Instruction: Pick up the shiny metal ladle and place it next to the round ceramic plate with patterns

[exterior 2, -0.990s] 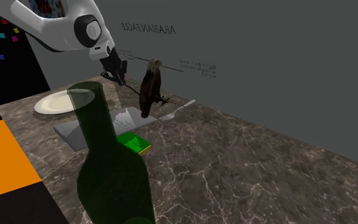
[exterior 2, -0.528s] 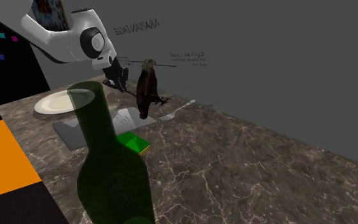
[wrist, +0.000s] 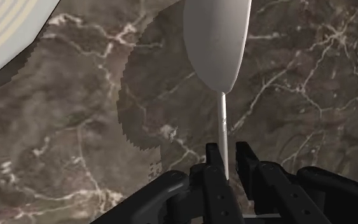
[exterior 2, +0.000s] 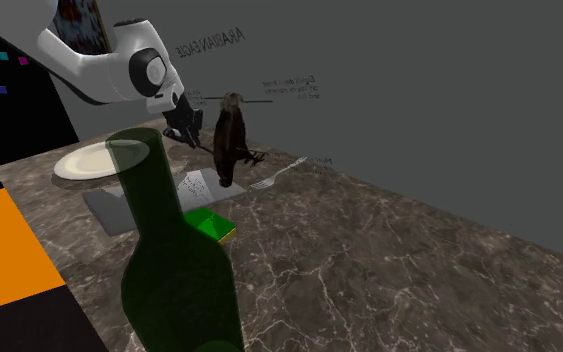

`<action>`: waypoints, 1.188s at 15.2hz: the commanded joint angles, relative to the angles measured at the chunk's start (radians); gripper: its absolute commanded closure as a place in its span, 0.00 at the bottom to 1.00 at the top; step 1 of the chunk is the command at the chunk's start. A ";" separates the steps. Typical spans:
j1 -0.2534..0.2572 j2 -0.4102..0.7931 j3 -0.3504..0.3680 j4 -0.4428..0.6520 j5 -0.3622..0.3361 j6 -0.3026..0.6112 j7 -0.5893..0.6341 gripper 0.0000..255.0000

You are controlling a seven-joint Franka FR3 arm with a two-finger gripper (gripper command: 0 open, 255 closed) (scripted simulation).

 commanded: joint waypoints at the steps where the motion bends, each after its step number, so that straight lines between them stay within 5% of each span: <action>1: 0.000 0.001 0.000 -0.002 0.001 -0.001 0.000 0.00; 6: 0.000 0.001 0.000 -0.002 0.000 -0.001 0.001 0.00; 10: -0.025 -0.117 0.033 -0.019 0.101 -0.087 -0.068 0.00; 18: -0.024 -0.117 0.031 -0.019 0.101 -0.087 -0.068 0.00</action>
